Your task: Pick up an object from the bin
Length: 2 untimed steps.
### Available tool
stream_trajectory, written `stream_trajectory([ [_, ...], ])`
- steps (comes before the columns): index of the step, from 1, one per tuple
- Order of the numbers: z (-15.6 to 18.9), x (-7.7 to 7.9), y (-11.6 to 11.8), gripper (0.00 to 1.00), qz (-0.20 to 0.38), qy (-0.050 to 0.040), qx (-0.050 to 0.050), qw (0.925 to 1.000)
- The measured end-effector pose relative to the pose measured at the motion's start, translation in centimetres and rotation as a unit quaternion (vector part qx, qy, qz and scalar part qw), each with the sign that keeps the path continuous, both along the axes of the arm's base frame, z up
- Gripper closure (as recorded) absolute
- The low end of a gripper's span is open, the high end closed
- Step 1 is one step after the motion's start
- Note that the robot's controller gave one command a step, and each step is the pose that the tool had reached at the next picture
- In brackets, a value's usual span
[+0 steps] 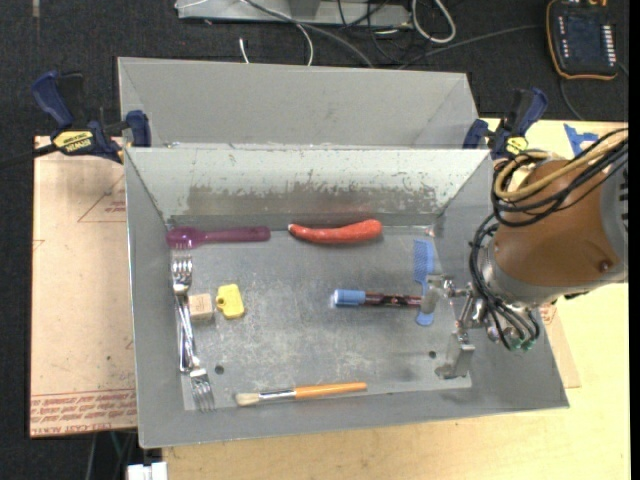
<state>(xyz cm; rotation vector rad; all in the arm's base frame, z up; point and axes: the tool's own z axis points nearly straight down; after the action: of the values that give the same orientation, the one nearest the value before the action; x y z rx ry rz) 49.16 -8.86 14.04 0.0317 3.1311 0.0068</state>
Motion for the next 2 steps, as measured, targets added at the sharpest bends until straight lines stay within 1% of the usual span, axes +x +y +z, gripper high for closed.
stream_trajectory([
  [1,-6.7,9.9,4.0,0.00,0.000,0.0033,0.001,1.0000],
  [2,-7.1,8.3,-1.6,0.00,-0.048,0.0001,0.001,0.9988],
])
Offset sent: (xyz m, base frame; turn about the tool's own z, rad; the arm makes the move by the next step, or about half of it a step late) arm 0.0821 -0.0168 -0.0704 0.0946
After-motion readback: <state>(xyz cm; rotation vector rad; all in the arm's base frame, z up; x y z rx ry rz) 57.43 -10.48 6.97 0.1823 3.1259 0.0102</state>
